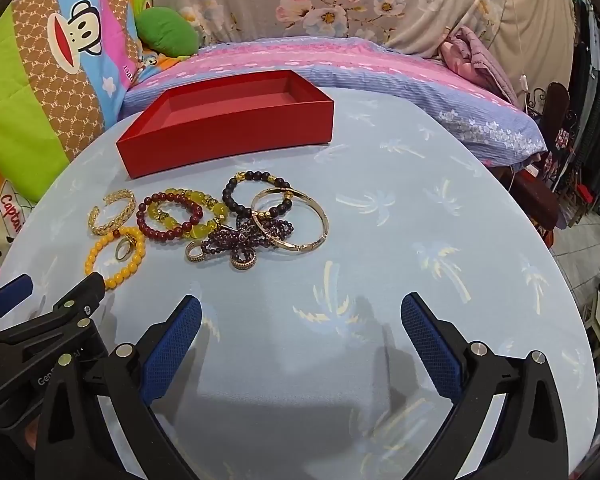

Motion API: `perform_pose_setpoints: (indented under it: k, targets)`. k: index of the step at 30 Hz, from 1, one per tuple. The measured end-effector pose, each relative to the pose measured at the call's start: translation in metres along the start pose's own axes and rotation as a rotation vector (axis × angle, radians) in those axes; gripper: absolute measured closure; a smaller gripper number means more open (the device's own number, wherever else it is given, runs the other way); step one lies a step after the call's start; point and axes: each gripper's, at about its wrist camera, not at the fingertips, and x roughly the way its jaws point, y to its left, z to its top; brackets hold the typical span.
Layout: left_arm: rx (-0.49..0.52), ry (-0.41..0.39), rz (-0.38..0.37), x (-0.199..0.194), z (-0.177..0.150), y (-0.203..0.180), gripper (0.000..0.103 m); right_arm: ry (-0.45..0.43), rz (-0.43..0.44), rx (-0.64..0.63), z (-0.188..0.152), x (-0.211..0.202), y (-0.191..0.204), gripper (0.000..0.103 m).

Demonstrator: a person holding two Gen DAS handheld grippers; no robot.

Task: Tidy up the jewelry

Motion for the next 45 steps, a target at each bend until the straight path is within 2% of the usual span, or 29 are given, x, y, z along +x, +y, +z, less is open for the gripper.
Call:
perform_pose_setpoints:
  k: [16, 21, 31, 39, 45]
  targets:
    - [-0.004, -0.031, 0.001, -0.005, 0.003, 0.001, 0.014, -0.021, -0.018, 0.0, 0.001, -0.004, 0.001, 0.006]
    - [0.002, -0.016, 0.019, -0.008, 0.001, 0.001, 0.014, -0.027, -0.02, -0.001, 0.001, -0.005, 0.001, 0.006]
    - [0.02, -0.051, 0.047, -0.011, 0.001, 0.001, 0.014, -0.029, -0.006, 0.003, 0.001, -0.005, 0.001, 0.006]
    - [0.042, -0.025, 0.067, -0.011, 0.001, -0.001, 0.014, -0.032, -0.008, 0.002, 0.001, -0.005, 0.002, 0.006]
    - [0.017, -0.022, 0.042, -0.01, 0.001, 0.001, 0.014, -0.03, -0.006, 0.003, 0.0, -0.005, 0.001, 0.006]
